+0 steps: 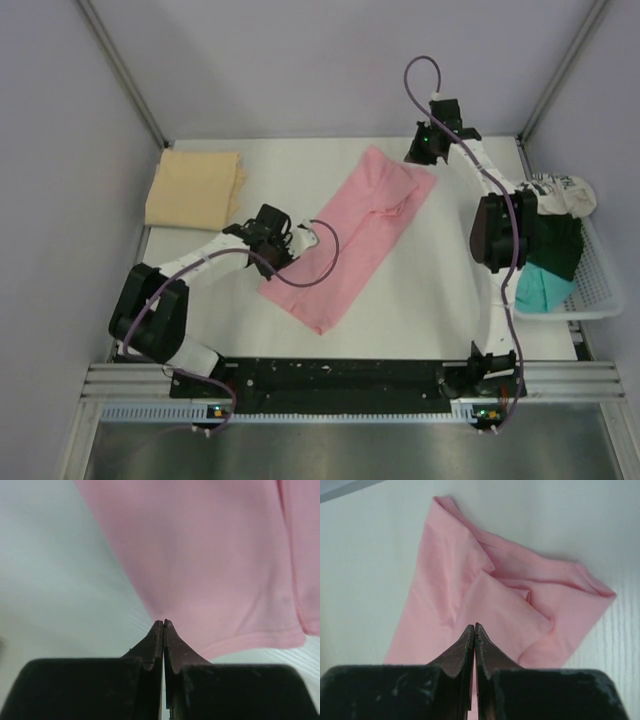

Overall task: Fold and stack the t-shirts
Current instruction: Rotate the tshirt 90 degrees

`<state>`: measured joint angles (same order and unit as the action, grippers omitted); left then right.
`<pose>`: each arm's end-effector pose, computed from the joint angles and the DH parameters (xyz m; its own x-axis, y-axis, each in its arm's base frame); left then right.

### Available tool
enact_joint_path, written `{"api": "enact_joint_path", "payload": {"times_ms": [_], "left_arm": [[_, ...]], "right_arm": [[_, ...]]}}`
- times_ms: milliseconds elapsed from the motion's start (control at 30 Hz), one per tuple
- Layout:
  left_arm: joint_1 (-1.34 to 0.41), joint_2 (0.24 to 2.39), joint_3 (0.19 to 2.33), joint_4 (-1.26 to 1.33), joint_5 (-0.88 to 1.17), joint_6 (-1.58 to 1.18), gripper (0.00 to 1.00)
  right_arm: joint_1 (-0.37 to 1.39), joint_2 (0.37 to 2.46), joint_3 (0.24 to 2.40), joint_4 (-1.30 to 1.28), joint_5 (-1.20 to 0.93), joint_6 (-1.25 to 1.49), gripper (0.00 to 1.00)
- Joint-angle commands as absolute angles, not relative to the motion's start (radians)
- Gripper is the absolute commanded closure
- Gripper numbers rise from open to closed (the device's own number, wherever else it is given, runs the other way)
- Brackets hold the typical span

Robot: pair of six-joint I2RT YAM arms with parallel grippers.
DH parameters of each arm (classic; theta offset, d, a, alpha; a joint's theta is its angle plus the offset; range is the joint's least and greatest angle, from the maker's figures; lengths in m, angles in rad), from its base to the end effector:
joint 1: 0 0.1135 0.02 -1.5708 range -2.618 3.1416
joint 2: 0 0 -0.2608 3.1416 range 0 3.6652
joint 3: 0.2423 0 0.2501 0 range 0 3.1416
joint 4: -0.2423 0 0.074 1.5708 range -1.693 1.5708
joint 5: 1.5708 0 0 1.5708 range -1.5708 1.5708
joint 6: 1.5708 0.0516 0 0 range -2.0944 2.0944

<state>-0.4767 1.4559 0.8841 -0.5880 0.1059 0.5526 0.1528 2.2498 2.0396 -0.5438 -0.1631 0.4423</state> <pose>0.2434 -0.1319 0.1768 -0.4341 0.8116 -0.3909 0.8479 0.5147 0.1272 0.5174 0.0882 0.2390 -0.7258 0.3155 -0.6112 0.0481 0.9097 0.4125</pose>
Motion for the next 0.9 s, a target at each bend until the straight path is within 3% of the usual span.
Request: {"api": "enact_joint_path", "payload": {"times_ms": [0,167,267,400,533,700,867], "left_arm": [[-0.472,1.577,0.948,-0.499,-0.034,0.600,1.00],[-0.480,1.617,0.856,-0.485,-0.071,0.659,1.00],[-0.524,1.566,0.767,-0.526,0.027,0.696,1.00],[-0.694,1.491,0.703,-0.580,0.172,0.713,1.00],[-0.853,1.465,0.779,-0.615,0.302,0.695,0.99],[-0.861,1.411,0.939,-0.683,0.324,0.699,0.87],[-0.859,1.258,0.953,-0.670,0.310,0.710,0.64]], "right_arm": [[0.143,2.143,1.918,-0.561,-0.086,0.399,1.00],[0.129,2.273,1.919,-0.589,-0.126,0.474,1.00],[0.120,2.354,1.969,-0.610,-0.127,0.535,1.00],[0.123,2.511,2.170,-0.620,-0.231,0.592,1.00],[0.164,2.623,2.423,-0.585,-0.339,0.588,1.00],[0.187,2.444,2.370,-0.511,-0.334,0.431,0.79],[0.190,2.078,2.035,-0.482,-0.435,0.188,0.58]]}}
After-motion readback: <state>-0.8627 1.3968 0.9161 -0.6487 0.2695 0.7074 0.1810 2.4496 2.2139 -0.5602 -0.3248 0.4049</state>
